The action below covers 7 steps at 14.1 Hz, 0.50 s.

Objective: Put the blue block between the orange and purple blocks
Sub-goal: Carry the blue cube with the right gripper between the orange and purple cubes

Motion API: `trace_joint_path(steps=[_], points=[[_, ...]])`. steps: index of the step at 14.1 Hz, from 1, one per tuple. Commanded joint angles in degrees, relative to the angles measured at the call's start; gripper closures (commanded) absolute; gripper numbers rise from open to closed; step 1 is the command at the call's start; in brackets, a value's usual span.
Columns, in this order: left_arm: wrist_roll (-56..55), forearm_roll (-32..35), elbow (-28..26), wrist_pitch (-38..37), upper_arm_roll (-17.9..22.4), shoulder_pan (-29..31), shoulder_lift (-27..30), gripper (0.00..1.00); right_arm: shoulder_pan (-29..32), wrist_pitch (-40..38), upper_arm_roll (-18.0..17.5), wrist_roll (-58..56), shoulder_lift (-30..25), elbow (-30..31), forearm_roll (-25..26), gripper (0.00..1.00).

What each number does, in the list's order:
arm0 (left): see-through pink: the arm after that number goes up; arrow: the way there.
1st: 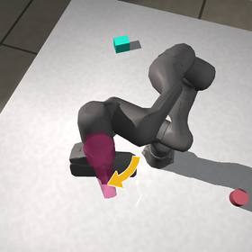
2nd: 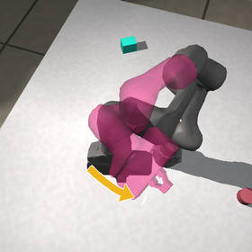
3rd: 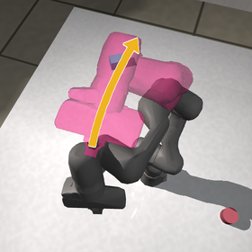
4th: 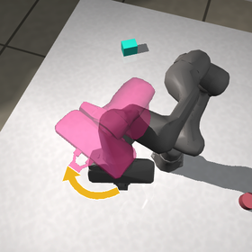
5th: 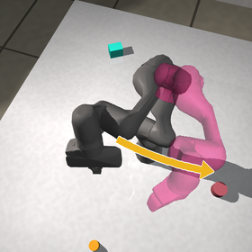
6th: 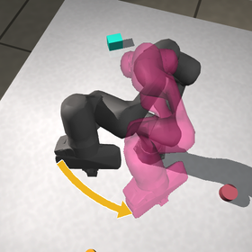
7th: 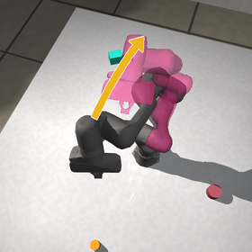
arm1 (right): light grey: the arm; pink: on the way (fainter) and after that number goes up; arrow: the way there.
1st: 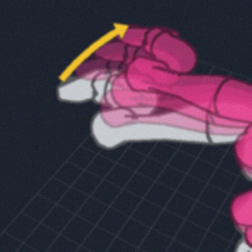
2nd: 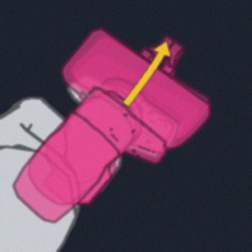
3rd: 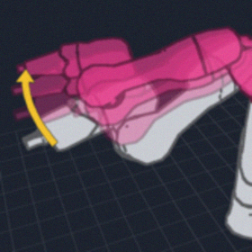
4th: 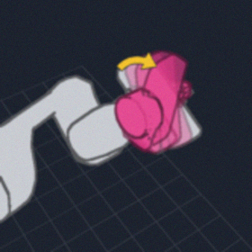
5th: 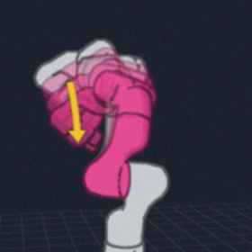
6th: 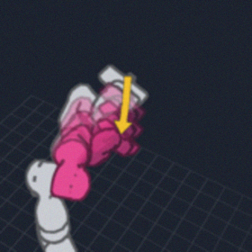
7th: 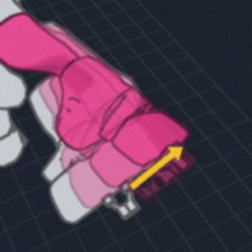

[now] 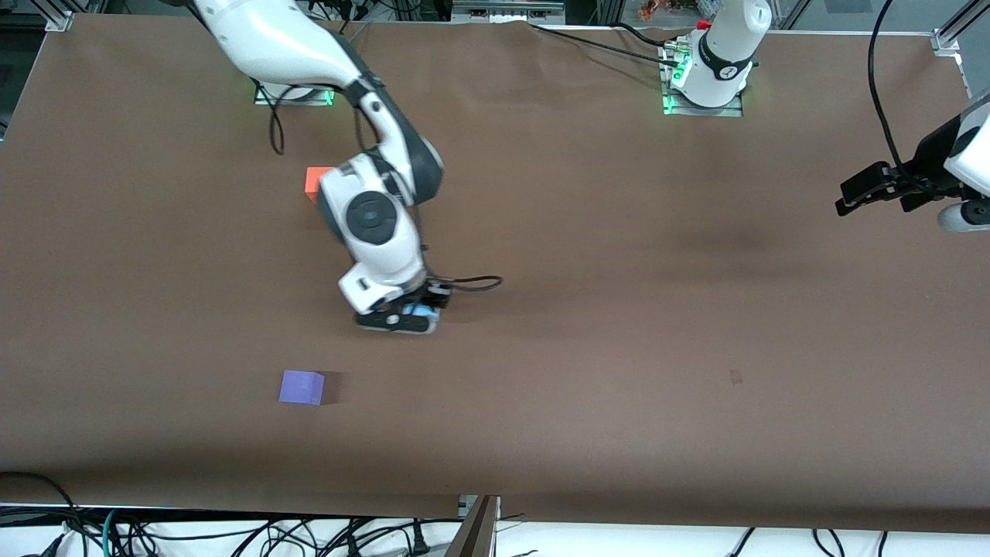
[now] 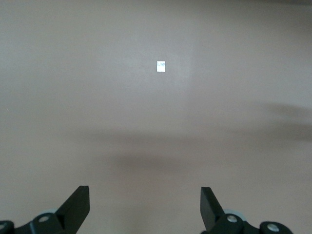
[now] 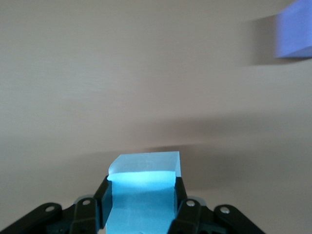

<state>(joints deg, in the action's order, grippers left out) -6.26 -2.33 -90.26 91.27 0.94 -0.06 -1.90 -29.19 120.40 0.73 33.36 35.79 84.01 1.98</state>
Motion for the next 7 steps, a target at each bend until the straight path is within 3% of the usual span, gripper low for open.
trace_joint_path(steps=[1, 5, 7], points=[[1.25, 0.84, 1.75, -1.01, -0.33, 0.15, 0.14, 0.00, 3.51, -0.88, 1.03, -5.76, -8.16, 10.35, -0.92, 0.86], [4.31, 3.21, 1.14, -2.76, -0.77, 0.14, 0.14, 0.00, 6.07, 0.70, 2.96, -6.38, -12.84, 18.98, -1.45, 0.86], [6.77, 3.21, 1.05, -3.56, -0.68, 0.15, 0.05, 0.00, 7.30, 5.78, 4.89, -9.96, -15.39, 25.47, -1.45, 0.86]])
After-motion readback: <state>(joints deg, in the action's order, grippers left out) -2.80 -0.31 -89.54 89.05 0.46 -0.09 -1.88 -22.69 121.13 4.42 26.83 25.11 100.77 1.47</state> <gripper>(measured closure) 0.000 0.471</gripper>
